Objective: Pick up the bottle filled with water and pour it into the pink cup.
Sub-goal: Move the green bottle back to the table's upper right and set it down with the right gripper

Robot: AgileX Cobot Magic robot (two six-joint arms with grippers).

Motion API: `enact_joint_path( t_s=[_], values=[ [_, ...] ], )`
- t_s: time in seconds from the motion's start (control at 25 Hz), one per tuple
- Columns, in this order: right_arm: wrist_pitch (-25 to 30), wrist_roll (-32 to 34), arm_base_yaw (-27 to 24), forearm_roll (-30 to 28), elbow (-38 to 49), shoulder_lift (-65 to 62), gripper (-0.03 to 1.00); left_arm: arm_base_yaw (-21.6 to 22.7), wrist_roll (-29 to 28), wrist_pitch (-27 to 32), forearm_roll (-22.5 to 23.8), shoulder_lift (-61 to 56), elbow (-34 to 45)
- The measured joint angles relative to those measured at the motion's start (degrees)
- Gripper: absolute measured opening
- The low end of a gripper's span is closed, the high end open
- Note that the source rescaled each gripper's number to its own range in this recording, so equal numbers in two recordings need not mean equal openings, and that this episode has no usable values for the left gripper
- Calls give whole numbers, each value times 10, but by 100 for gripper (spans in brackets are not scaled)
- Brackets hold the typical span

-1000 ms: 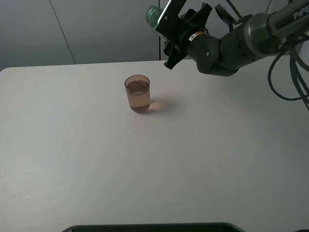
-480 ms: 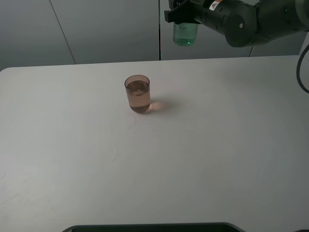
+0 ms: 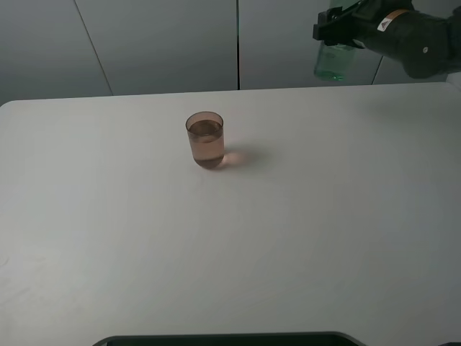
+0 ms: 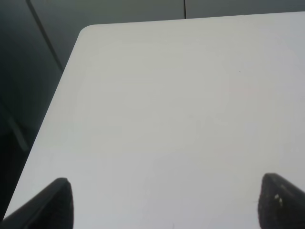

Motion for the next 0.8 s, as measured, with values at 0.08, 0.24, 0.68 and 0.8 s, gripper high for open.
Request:
enact_joint_path(
  t_s=[0.08, 0.24, 0.68, 0.8],
  values=[
    [-14, -13, -23, 12, 9, 11, 0, 0, -1, 0, 0, 0, 0],
    [-14, -23, -63, 29, 12, 50, 0, 0, -1, 0, 0, 0, 0],
    [-59, -29, -96, 70, 13, 133, 0, 0, -1, 0, 0, 0, 0],
    [-62, -30, -96, 75, 13, 134, 0, 0, -1, 0, 0, 0, 0]
  ],
)
